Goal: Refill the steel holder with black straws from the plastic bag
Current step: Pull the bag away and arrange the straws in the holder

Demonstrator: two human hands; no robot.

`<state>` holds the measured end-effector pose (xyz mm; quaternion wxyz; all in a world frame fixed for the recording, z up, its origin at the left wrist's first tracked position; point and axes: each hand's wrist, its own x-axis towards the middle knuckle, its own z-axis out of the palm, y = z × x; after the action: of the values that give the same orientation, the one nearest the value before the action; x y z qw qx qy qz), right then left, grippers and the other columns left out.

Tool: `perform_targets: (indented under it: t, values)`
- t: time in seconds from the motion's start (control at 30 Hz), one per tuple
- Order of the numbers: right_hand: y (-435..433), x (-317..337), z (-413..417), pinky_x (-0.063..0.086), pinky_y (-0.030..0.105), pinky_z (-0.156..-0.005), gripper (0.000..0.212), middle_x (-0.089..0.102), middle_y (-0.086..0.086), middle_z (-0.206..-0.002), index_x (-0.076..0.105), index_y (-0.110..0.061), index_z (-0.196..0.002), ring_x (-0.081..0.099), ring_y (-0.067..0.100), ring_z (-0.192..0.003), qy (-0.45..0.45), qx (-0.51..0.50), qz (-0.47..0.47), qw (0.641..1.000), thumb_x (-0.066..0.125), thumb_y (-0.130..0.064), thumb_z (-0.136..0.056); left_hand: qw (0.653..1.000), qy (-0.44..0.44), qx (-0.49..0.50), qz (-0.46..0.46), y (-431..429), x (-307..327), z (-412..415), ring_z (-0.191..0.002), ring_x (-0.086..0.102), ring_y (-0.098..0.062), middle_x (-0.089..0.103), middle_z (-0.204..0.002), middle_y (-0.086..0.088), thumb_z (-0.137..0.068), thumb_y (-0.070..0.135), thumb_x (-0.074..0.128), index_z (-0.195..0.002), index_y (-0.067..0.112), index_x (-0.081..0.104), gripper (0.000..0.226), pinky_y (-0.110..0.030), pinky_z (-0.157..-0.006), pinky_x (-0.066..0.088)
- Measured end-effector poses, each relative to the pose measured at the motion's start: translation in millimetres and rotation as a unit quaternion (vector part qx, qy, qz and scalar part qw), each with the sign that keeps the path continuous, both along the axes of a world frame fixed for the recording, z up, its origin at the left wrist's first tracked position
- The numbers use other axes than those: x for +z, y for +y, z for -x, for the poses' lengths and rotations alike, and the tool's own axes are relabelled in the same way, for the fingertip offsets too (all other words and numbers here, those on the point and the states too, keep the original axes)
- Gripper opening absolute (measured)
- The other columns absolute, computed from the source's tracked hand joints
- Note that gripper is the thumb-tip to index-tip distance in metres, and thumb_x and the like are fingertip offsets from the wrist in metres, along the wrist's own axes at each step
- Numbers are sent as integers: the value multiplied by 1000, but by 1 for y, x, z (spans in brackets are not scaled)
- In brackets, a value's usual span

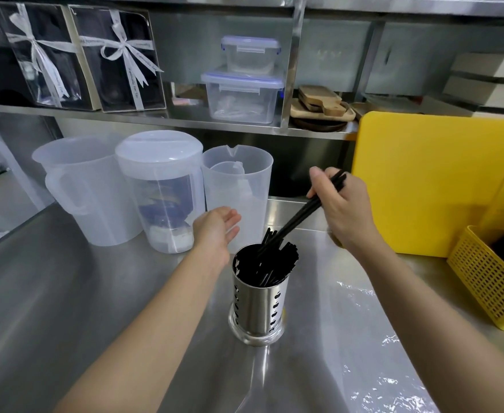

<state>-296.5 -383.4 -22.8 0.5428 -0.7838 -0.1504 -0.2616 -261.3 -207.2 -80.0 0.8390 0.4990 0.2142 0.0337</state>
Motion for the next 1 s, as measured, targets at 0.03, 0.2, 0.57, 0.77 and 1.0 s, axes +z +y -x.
perform_targets:
  t: [0.03,0.2,0.57,0.77,1.0]
  values:
    - [3,-3,0,31,10,-48,38,47,-14,-41,53,-15,-57,42,2,-44,28,19,25,999,49,-19,-94,1000,-7,1,-13,0,-1,1,-77,63,-14,63,-82,-5,-90,3,43,-81,11,54,16,-27,-75,50]
    - [21,-49,-16,50,39,-65,37,62,13,-67,64,-4,-77,60,22,-64,239,59,262,933,59,-39,-86,990,-52,-43,-127,-6,-3,7,-78,63,-16,65,-83,-4,-88,5,49,-85,13,56,10,-27,-75,49]
    - [-9,-39,-21,36,19,-57,21,52,-3,-62,60,-19,-68,46,9,-61,211,6,44,977,59,-22,-89,900,-121,-117,-401,-1,-17,3,-87,58,-14,61,-85,7,-87,15,57,-89,20,61,7,-26,-84,46]
    - [-25,-59,-21,34,9,-42,15,54,-2,-59,62,-16,-72,45,5,-51,292,30,22,956,61,-13,-87,871,-156,-157,-439,-12,-16,4,-85,56,-9,60,-87,9,-88,16,57,-92,19,61,7,-22,-83,44]
    - [-34,-66,-12,35,19,-45,12,59,-8,-52,66,-10,-75,45,7,-48,315,150,44,936,64,-1,-82,791,-208,-228,-528,-16,-10,13,-95,56,-6,65,-98,8,-88,18,56,-99,18,63,13,-5,-78,36]
